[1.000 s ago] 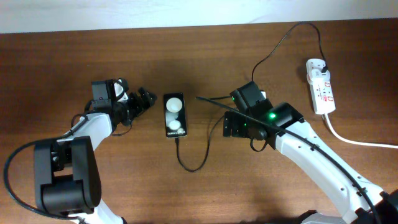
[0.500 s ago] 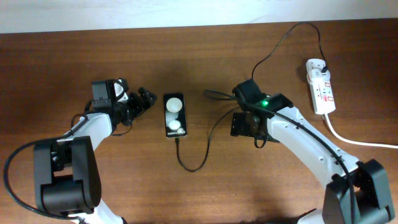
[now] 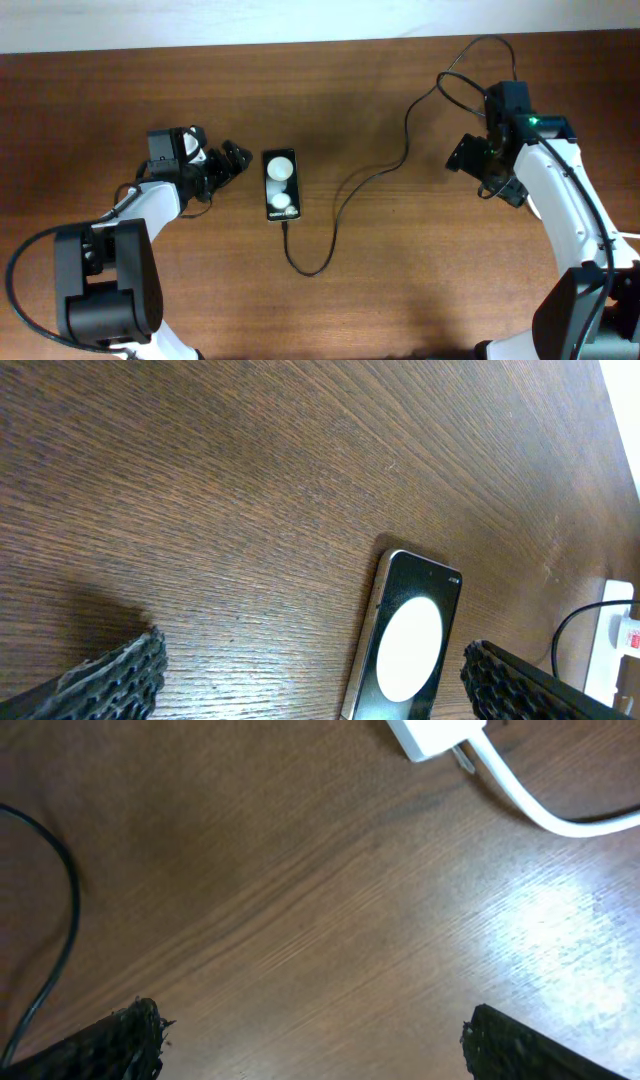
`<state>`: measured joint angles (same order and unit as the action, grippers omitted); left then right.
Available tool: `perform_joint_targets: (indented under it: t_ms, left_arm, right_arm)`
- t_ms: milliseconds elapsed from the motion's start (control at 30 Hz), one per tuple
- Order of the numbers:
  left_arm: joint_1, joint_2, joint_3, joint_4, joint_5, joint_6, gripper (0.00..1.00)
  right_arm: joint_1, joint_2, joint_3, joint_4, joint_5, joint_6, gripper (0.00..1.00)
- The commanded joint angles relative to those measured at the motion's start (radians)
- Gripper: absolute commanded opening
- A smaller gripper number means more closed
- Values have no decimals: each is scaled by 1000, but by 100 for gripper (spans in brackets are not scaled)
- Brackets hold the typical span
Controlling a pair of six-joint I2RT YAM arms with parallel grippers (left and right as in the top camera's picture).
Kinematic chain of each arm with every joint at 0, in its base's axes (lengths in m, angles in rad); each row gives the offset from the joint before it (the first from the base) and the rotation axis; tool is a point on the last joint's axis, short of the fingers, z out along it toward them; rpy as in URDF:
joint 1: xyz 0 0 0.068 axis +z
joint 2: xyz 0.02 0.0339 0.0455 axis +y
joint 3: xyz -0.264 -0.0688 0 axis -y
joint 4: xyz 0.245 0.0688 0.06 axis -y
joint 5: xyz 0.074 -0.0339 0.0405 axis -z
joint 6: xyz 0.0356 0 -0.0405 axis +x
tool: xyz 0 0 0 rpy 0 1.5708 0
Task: Plug charger to phone and switch on socket
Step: 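Press the red switch on the power strip with the right gripper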
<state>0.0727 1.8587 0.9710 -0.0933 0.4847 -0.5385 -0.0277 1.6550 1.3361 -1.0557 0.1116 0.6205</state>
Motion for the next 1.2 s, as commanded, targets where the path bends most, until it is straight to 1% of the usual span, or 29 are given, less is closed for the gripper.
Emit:
perform_joint_targets:
  t_ms: [0, 100, 167, 267, 333, 400, 467, 600, 767, 900, 1067, 1167]
  left_arm:
    - [2, 30, -23, -21, -40, 5, 99]
    - [2, 30, -23, -21, -40, 5, 99]
    - [2, 30, -23, -21, -40, 5, 99]
    - [2, 30, -23, -21, -40, 5, 99]
    - [2, 30, -23, -21, -40, 5, 99]
    - [2, 30, -23, -21, -40, 5, 99]
    - [2, 30, -23, -21, -40, 5, 99]
    - [2, 30, -23, -21, -40, 5, 99]
    - [2, 30, -23, -21, -40, 5, 99]
    - [2, 30, -23, -21, -40, 5, 99]
    - [2, 30, -23, -21, -40, 5, 99]
    - [2, 30, -23, -21, -40, 5, 99]
  right_arm:
    - [-41, -6, 2, 23, -53, -6, 99]
    - [-126, -6, 3, 95, -152, -1, 99]
    - [-198, -3, 9, 98, -155, 28, 99]
    - [-267, -3, 73, 34, -153, 27, 99]
    - [-296, 6, 170, -47, -140, 23, 99]
    - [-307, 27, 245, -79, -122, 23, 99]
    - [-319, 63, 287, -76, -103, 24, 99]
    - [-362, 179, 304, 16, -89, 22, 99]
    - [-400, 330, 304, 139, -100, -31, 99]
    - [-411, 393, 304, 224, -53, -48, 99]
    - [-411, 510, 302, 316, -43, -47, 99]
    - [-411, 549, 302, 357, -47, -37, 99]
